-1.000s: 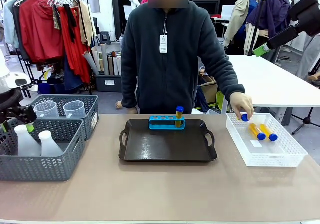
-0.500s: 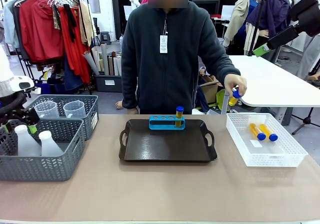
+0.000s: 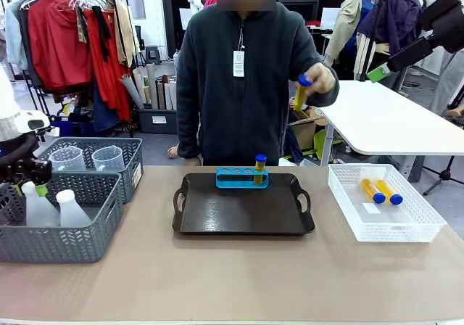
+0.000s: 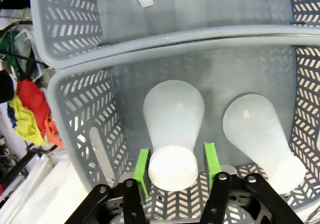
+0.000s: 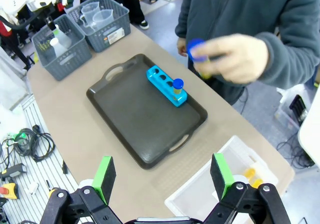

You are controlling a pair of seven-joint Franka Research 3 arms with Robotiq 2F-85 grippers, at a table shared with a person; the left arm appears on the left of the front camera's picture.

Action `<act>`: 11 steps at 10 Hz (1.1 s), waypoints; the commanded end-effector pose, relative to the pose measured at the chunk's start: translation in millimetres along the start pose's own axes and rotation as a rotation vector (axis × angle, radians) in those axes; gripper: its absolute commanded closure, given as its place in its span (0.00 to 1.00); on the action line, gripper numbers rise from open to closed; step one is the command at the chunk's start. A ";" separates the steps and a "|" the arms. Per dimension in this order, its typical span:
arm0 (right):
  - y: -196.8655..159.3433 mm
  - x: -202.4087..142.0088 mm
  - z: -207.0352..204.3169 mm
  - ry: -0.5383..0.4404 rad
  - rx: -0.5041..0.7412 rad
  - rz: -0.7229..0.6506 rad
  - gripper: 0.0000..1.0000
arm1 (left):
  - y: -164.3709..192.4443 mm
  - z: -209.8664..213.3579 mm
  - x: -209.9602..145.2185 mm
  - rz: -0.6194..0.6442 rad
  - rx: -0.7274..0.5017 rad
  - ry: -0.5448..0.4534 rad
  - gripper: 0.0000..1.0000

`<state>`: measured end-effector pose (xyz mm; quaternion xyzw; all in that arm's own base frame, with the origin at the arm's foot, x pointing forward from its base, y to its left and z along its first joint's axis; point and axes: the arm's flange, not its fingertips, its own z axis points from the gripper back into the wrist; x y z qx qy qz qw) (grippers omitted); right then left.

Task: Prepare the laboratory tools.
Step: Pick up one Small flask and place it on the Handle tray.

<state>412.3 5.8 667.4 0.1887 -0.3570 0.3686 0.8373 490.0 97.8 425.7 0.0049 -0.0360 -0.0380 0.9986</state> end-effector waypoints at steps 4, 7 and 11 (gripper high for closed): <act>0.3 1.8 0.5 -0.022 0.016 0.002 0.00 | 2.4 16.8 -8.5 -0.002 -0.011 -0.014 1.00; 0.3 1.8 0.5 -0.022 0.016 0.002 0.00 | -0.8 74.0 -18.7 -0.026 0.010 -0.023 1.00; 0.3 1.8 0.5 -0.022 0.016 0.002 0.00 | -25.7 188.4 -37.6 -0.138 0.073 -0.088 1.00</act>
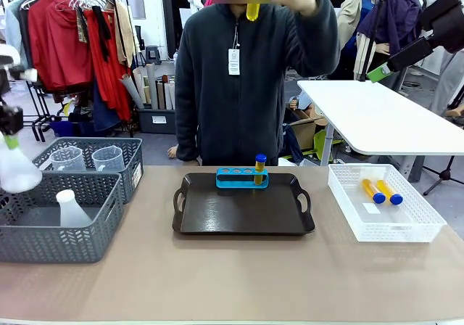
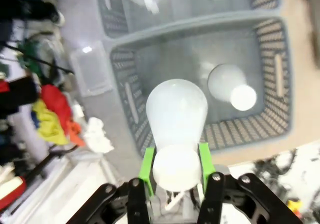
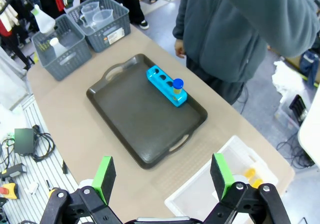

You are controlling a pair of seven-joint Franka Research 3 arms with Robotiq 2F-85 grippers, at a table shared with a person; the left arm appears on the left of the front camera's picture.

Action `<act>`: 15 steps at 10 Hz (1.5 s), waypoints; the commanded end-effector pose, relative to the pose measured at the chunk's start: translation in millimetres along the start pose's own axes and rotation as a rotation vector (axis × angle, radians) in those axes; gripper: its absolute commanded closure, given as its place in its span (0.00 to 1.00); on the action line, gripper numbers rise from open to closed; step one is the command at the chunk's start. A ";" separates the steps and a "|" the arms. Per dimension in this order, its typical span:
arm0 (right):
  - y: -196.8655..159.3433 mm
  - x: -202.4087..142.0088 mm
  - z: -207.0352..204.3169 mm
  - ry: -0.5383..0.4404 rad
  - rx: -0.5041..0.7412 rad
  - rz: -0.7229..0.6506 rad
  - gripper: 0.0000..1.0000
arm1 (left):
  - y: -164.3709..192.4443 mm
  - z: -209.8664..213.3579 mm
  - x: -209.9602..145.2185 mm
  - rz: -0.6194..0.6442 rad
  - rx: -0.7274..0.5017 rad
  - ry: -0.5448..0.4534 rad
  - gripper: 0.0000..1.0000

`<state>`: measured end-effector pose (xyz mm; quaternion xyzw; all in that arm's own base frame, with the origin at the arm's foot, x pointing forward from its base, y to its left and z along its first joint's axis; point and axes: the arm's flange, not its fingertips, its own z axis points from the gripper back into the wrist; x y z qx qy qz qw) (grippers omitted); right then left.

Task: Prepare the laboratory tools.
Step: Pick up one Small flask and place it on the Handle tray.

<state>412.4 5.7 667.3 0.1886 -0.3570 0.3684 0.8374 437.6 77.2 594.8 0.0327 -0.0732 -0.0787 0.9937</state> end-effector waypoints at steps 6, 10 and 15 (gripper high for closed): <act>0.4 1.9 0.5 -0.022 0.016 0.002 0.00 | -32.1 149.8 -15.5 -0.299 0.037 -0.087 1.00; 0.4 1.9 0.5 -0.022 0.016 0.002 0.00 | -27.1 178.9 -19.1 -0.367 -0.010 -0.108 1.00; 0.4 1.9 0.5 -0.022 0.016 0.002 0.00 | -39.0 169.9 -21.8 -0.328 0.026 -0.105 1.00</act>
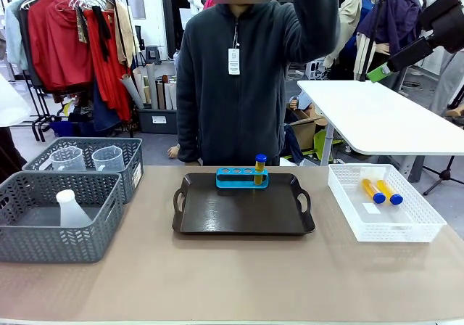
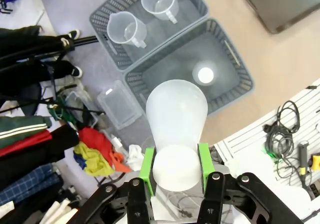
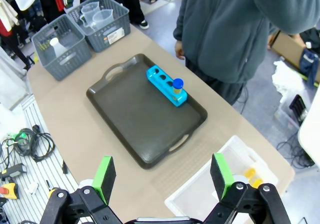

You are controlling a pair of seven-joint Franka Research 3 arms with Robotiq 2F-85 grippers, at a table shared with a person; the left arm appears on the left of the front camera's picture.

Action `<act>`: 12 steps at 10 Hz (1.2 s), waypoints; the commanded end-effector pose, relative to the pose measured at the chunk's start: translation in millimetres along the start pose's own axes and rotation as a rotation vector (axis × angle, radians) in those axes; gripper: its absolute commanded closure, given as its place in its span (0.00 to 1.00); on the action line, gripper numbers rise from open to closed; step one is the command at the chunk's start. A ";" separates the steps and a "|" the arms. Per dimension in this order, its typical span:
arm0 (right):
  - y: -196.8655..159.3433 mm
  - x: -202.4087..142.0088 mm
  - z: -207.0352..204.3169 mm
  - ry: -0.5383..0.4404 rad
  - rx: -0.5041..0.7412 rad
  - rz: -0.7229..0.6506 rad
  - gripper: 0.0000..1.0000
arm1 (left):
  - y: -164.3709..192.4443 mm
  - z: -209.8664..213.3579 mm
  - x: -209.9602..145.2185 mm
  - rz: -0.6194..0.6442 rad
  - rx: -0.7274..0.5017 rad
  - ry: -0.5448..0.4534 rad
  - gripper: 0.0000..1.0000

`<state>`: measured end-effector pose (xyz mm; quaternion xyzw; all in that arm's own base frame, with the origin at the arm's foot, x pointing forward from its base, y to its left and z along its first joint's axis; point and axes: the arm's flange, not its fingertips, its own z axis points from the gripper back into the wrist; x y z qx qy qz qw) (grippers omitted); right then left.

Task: Prepare the laboratory tools.
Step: Pick up one Small flask and place it on the Handle tray.

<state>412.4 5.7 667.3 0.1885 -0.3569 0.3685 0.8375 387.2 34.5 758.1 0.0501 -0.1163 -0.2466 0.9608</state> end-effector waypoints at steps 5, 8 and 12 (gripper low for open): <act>0.3 1.9 0.6 -0.023 0.016 0.002 0.00 | -16.8 49.9 22.4 -0.111 0.026 -0.027 1.00; 0.3 1.9 0.6 -0.023 0.016 0.002 0.00 | -64.4 82.7 65.2 -0.266 0.010 -0.037 1.00; 0.3 1.9 0.6 -0.023 0.016 0.002 0.00 | -142.5 88.9 138.0 -0.540 -0.018 -0.107 1.00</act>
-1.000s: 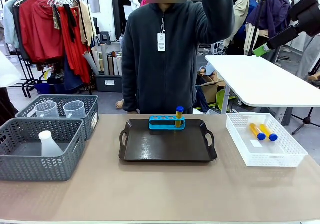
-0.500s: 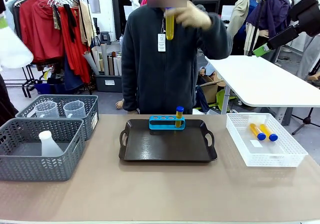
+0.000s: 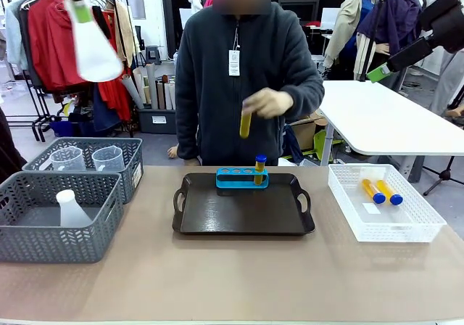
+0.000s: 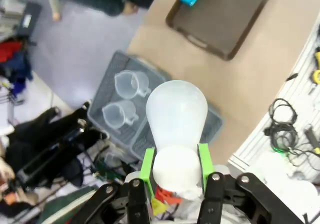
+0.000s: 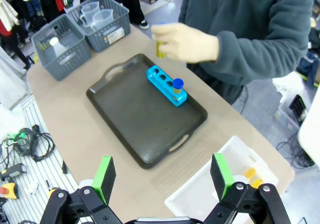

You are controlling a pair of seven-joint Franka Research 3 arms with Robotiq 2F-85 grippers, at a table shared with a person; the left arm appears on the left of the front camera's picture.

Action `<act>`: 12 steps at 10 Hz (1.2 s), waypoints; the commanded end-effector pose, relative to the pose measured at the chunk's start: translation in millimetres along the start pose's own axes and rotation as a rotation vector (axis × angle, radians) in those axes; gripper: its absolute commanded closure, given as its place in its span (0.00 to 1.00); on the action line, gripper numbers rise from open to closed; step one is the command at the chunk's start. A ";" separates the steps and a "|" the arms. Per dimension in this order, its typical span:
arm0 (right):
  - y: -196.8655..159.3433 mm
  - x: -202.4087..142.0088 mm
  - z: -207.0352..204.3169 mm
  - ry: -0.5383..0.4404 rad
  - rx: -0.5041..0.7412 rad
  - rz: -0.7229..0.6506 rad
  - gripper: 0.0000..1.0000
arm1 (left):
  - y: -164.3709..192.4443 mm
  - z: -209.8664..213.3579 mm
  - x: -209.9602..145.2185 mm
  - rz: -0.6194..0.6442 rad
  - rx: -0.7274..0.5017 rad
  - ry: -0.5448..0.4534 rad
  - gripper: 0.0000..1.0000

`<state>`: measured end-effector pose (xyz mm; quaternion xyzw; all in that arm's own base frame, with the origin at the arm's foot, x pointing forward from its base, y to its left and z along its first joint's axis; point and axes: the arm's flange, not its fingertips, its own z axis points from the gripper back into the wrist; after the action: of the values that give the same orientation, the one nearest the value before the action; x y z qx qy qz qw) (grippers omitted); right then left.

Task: Prepare the laboratory tools.
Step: Pick up one Small flask and place it on the Handle tray.

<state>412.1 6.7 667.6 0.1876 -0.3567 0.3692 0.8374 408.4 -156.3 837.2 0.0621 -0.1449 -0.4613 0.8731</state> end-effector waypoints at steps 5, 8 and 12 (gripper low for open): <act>-0.5 1.3 0.8 -0.024 0.017 0.000 0.00 | -40.1 -71.6 76.5 -0.381 -0.084 -0.050 1.00; -0.5 1.3 0.8 -0.024 0.017 0.000 0.00 | -61.5 -114.7 84.4 -0.441 -0.098 -0.080 1.00; -0.5 1.3 0.8 -0.024 0.017 0.000 0.00 | -57.7 -119.5 101.9 -0.419 -0.105 -0.060 1.00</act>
<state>412.0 6.6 667.7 0.1872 -0.3567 0.3688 0.8377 453.9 -279.5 720.1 0.0294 -0.1336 -0.6422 0.7543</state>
